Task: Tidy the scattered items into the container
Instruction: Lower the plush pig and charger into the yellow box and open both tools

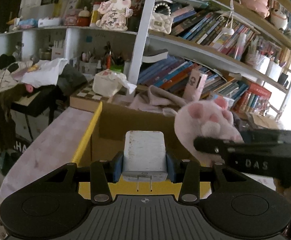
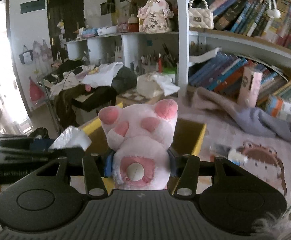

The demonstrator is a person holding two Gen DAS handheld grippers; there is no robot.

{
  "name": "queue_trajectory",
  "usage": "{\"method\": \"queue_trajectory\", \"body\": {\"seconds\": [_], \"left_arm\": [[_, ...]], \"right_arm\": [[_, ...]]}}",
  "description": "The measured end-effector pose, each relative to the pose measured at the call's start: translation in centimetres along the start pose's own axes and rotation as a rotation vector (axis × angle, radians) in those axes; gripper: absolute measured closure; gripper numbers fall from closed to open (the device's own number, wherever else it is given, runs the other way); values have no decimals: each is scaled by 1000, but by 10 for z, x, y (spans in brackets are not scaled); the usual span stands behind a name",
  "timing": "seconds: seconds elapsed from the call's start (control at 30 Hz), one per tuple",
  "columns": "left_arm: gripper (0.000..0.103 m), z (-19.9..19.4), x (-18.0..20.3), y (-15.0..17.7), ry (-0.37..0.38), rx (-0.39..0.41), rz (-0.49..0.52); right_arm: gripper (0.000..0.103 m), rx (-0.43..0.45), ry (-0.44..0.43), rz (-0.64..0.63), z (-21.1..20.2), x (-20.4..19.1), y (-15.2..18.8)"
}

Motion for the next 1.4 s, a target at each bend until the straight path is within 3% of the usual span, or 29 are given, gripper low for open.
{"method": "queue_trajectory", "body": {"seconds": [0.3,0.5,0.77,1.03,1.27,1.4], "left_arm": [[61,65,8,-8,-38,-87,56],[61,97,15,1,-48,-167,106],[61,127,11,14,-65,-252,119],[61,146,7,25,-60,-323,83],[61,147,6,23,-53,-321,70],[48,142,7,16,-26,-293,62]], "right_arm": [[54,-57,-85,-9,74,27,-30],[54,-147,-149,-12,126,27,-33],[54,-283,-202,106,180,48,-25],[53,-391,-209,63,208,46,-10],[50,-412,-212,16,218,41,-7],[45,-408,-224,-1,218,36,-5]]}}
Point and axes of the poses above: each gripper's, at about its wrist camera, not at the fingertips, and z roughly the way its jaws point, x to its right, y to its underside, the point moved 7 cm from there along z, roughly the way its jaws point, and after that the axes turned 11 degrees about -y, right-handed, at the moved point
